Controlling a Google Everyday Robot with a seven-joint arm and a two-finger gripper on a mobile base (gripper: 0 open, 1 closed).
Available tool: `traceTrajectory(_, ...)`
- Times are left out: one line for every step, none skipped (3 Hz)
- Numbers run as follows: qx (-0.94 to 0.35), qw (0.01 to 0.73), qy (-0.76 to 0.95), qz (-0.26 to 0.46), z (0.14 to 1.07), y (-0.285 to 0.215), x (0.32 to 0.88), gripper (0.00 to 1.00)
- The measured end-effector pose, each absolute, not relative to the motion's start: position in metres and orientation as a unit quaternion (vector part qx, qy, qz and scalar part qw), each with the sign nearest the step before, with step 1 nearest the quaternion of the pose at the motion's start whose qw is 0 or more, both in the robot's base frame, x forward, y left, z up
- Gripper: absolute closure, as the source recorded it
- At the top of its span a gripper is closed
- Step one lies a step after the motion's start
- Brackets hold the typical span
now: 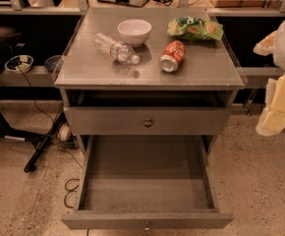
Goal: Place coke can into middle drawer
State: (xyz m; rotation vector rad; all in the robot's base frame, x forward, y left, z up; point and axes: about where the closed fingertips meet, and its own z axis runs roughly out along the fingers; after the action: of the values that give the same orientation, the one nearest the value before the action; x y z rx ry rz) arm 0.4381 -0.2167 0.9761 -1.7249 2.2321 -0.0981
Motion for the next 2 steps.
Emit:
traceTrajectory(-0.604,0.162,0.779,-0.032,0.9766,-0.2156,0.4392,0.00)
traceTrajectory(-0.610,0.181,0.771,-0.014,0.9784,-0.2094,0.4457,0.00)
